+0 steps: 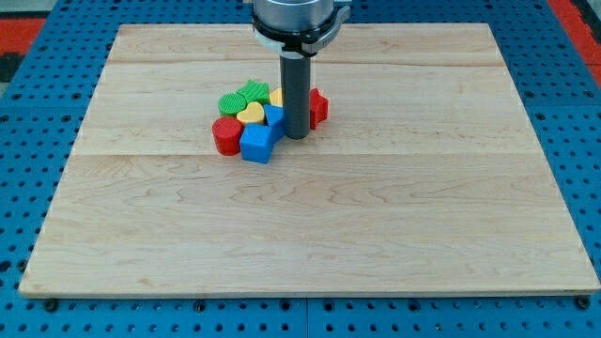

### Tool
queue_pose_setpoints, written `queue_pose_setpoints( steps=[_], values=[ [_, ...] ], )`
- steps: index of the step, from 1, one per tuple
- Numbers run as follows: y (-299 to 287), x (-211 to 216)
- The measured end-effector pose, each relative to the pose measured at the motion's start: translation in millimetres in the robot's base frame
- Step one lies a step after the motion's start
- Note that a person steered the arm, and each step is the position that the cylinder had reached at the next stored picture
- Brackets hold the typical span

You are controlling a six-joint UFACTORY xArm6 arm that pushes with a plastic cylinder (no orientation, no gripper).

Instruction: Separate the red star from the group of blocks

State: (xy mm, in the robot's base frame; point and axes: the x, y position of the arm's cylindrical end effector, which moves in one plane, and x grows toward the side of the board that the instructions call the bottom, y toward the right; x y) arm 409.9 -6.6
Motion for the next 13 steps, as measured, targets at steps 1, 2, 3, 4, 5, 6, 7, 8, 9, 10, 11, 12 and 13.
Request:
queue_pose_setpoints(
  steps=[1, 2, 3, 4, 5, 6, 7, 8, 9, 10, 11, 12, 13],
  values=[
    [9.3, 0.0],
    [16.3, 0.0],
    [19.1, 0.0],
    [26.3, -6.3],
    [25.6, -43.0],
    [8.0, -49.8],
    [-29.0, -51.9],
    [-59.3, -52.8],
    [-56.8, -64.9],
    [-82.3, -77.8],
    [-97.4, -78.4],
    [-100.3, -73.4],
    [-120.9, -97.3]
  ],
)
